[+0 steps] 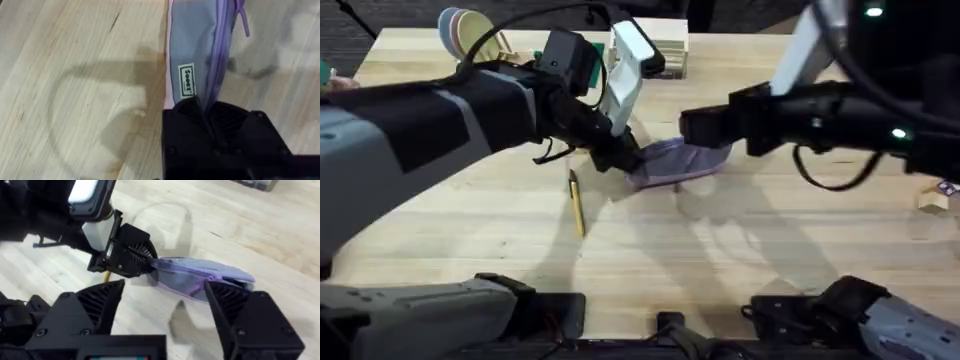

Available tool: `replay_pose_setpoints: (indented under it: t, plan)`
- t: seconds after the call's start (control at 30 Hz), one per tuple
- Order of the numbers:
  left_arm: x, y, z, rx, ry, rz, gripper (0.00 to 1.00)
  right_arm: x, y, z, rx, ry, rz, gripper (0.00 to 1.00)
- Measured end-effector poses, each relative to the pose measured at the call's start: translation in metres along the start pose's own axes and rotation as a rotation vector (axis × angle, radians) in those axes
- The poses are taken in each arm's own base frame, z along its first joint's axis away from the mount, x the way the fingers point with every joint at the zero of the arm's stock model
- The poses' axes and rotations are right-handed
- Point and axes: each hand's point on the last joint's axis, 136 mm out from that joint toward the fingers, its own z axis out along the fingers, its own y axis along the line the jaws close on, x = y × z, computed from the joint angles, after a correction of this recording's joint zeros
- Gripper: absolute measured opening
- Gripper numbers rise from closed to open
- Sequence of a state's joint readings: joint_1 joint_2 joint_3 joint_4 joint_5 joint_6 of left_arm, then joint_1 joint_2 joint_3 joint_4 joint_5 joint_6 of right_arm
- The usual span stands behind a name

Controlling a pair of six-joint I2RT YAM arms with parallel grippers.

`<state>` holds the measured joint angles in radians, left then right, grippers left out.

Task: Unzip the bag, pick up the pens from the table one at a time and place them inside, then zip the bag closed.

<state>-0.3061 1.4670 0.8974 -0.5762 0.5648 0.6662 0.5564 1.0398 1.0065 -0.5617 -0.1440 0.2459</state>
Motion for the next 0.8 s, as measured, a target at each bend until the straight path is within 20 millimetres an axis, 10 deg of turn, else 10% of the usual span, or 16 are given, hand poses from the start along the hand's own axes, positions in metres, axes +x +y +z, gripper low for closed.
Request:
replay_pose_setpoints:
  t: [0.1,0.8]
  plan:
    - [0.000,0.000,0.000,0.000,0.000,0.000,0.043,0.000,-0.001,-0.011,0.015,-0.016,-0.006,0.990]
    - [0.000,0.000,0.000,0.000,0.000,0.001,0.042,0.007,-0.009,-0.023,0.065,-0.016,0.084,0.998]
